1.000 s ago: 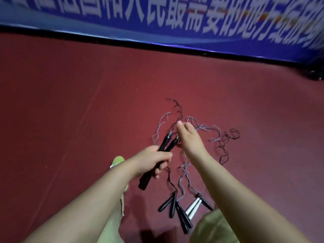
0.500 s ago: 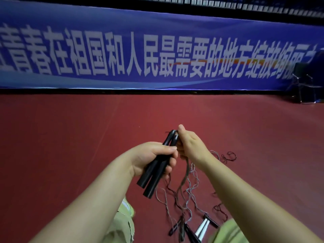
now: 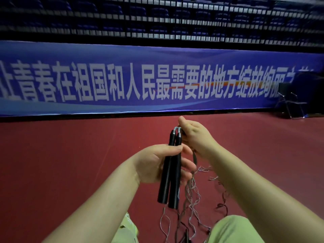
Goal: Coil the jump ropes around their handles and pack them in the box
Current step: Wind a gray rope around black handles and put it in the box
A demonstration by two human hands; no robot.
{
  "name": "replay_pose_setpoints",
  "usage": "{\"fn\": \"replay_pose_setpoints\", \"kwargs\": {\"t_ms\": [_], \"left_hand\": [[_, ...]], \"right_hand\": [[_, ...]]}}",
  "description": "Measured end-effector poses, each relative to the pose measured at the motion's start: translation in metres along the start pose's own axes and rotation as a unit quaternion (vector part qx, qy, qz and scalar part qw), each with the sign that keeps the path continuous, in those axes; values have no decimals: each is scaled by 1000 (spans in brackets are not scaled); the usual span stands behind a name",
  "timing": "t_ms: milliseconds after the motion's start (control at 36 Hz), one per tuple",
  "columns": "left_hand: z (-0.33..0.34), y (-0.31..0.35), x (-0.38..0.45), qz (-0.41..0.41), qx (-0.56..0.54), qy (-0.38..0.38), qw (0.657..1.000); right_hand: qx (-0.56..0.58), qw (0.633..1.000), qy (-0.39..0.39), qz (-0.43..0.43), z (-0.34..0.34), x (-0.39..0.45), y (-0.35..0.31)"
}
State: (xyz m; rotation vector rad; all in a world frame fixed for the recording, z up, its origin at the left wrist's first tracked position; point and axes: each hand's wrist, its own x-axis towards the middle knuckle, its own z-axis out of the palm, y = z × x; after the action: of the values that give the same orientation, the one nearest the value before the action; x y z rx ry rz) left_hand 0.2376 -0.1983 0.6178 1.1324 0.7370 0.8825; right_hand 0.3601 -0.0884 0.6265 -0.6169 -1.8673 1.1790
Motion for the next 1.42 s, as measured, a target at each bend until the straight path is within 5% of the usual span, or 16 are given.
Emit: {"fn": "replay_pose_setpoints", "kwargs": {"t_ms": [139, 389, 556, 694, 750, 861, 1028, 1222, 1333, 1417], "left_hand": [[30, 14, -12, 71, -16, 113, 991], [46, 52, -18, 214, -44, 58, 974], [40, 54, -20, 206, -20, 66, 976], [35, 54, -19, 174, 84, 173, 966], [31, 55, -18, 163, 201, 252, 933], [17, 55, -17, 109, 519, 370, 763], [17, 51, -14, 3, 628, 307, 715], [34, 46, -21, 4, 563, 127, 817], [40, 42, -25, 55, 474, 76, 875], [42, 37, -25, 118, 359, 18, 926]], "right_hand": [[70, 996, -46, 33, -5, -15, -28], [-18, 992, -120, -43, -13, -45, -59], [-158, 974, -148, -63, -18, -58, -70], [-256, 957, -138, -23, -18, -76, -90], [-317, 938, -139, -18, -22, -79, -94], [-396, 910, -123, -25, -33, -82, -96], [-446, 888, -73, -89, -38, -81, -98], [-268, 949, -65, -153, -38, -72, -110], [-78, 990, -107, -56, -38, -58, -97], [51, 986, -159, -2, -35, -54, -81]]}}
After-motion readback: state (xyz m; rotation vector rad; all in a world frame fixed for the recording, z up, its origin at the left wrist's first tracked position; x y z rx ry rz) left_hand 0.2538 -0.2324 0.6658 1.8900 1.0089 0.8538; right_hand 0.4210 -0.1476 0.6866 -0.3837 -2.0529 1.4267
